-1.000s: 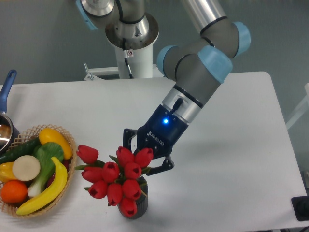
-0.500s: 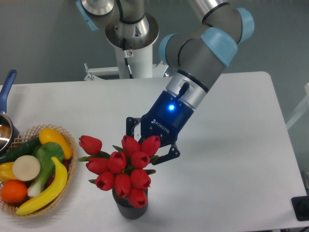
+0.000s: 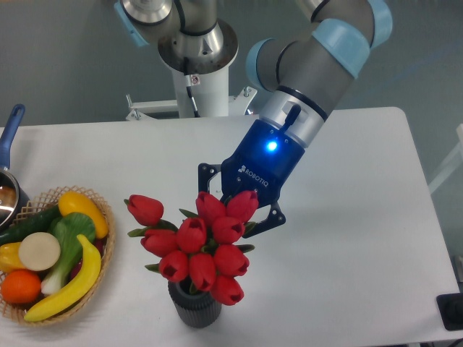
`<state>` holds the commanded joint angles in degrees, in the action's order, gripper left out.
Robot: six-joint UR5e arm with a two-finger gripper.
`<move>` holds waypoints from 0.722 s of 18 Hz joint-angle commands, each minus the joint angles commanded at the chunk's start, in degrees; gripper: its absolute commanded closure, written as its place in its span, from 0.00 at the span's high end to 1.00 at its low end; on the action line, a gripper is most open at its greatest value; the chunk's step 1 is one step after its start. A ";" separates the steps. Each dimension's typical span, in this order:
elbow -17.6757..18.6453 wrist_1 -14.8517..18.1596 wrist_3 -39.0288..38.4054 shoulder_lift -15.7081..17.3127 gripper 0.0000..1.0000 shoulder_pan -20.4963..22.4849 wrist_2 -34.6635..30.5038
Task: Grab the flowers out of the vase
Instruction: 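Lift the gripped tulips straight up out of the vase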
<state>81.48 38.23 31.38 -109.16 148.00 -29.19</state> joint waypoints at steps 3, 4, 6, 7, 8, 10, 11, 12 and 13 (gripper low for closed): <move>-0.35 0.00 -0.44 0.62 0.14 1.67 1.41; -0.53 0.00 -0.44 1.05 0.14 1.94 1.41; -0.53 -0.09 -0.01 1.58 0.13 2.99 1.24; -0.53 -0.09 0.87 1.67 0.14 3.78 0.80; -0.53 -0.09 2.61 2.02 0.14 4.74 0.45; 0.00 0.00 5.69 3.08 0.14 6.15 -2.43; 0.43 0.00 7.01 3.25 0.14 6.59 -4.98; 0.70 0.00 8.33 3.34 0.13 6.68 -7.53; 1.14 0.00 9.48 3.43 0.13 6.95 -10.07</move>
<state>82.61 38.23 40.86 -105.73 154.95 -39.26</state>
